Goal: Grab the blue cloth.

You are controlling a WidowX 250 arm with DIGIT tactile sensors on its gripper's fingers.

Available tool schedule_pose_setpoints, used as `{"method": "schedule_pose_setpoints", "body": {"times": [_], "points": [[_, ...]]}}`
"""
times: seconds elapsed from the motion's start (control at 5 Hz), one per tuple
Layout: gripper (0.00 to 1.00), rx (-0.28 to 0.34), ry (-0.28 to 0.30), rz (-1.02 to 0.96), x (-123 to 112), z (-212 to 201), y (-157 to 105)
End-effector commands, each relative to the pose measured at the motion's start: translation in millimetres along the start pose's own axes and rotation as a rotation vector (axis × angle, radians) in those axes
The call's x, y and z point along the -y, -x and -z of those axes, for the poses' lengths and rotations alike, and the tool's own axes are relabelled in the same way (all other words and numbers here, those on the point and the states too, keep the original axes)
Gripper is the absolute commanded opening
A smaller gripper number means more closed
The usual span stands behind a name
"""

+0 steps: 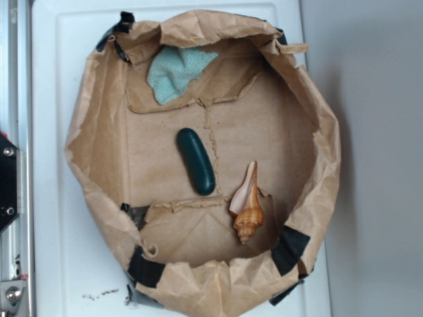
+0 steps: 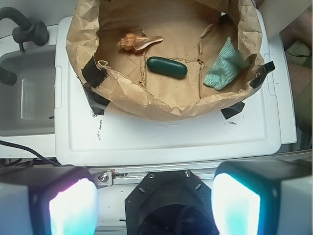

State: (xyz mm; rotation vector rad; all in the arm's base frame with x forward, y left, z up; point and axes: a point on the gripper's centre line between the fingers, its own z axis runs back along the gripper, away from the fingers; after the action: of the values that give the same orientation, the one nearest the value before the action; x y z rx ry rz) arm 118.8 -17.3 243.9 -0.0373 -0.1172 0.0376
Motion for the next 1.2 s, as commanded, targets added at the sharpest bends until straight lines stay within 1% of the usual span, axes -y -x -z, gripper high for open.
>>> {"method": "schedule_pose_setpoints", "body": {"times": [0.0,0.2,0.4,0.6,0.8,1.0], "points": [[1.0,0.0,0.0,0.0,0.0,0.0,0.0],[1.0,0.018,-0.017,-0.068,7.2,12.5,-0.4],[1.0,0.001,0.001,-0.238,1.2,21.3,-6.5],[1.0,-0.016,-0.004,-0.381,-4.3,27.5,-12.8],[1.0,-0.031,-0.069,-0.491,1.7,43.0,-38.5],[1.0,-0.049,-0.124,-0.551,11.1,53.3,-65.7]]}}
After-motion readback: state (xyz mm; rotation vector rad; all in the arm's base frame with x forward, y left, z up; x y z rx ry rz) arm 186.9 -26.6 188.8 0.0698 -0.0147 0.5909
